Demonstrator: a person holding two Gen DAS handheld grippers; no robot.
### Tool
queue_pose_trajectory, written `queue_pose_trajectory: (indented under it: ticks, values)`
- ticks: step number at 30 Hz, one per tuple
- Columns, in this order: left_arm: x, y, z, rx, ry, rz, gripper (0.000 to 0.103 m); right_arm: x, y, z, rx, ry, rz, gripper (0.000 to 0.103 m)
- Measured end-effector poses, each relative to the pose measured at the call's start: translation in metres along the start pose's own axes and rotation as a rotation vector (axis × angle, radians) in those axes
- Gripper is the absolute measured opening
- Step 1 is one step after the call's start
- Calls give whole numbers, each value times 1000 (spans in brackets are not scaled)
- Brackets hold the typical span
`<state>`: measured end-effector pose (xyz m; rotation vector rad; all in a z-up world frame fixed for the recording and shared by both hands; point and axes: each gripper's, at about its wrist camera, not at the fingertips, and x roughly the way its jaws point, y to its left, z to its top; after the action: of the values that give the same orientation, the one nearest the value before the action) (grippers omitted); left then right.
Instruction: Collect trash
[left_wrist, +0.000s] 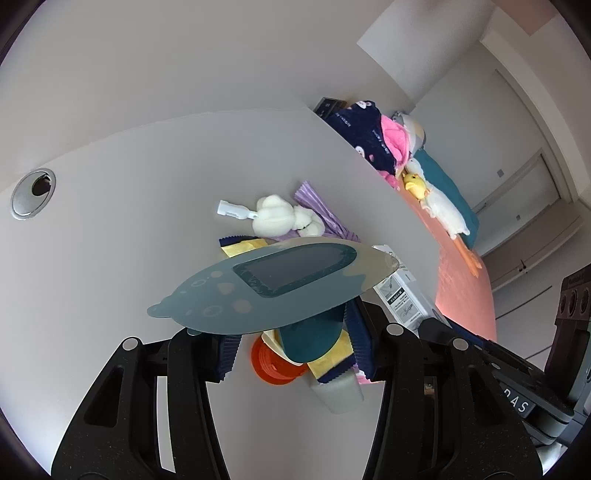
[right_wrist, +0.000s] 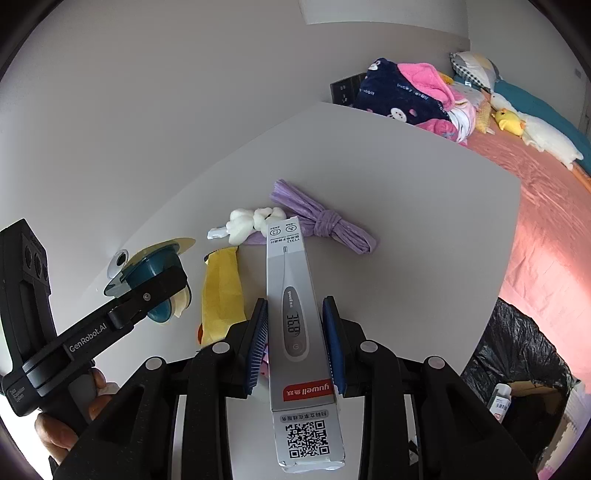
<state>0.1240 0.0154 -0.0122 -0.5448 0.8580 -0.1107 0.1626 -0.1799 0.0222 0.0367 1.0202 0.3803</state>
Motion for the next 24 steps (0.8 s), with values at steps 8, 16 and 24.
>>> queue_pose_trajectory:
  ticks: [8, 16, 24]
  values:
    - [-2, -29, -15, 67, 16, -31, 49, -24, -25, -15, 46, -30, -4, 32]
    - [-4, -66, -36, 151, 25, -51, 49, -52, -51, -32, 84, -70, -11, 32]
    - [-8, -91, -55, 194, 30, -81, 49, -73, -70, -46, 107, -98, -20, 32]
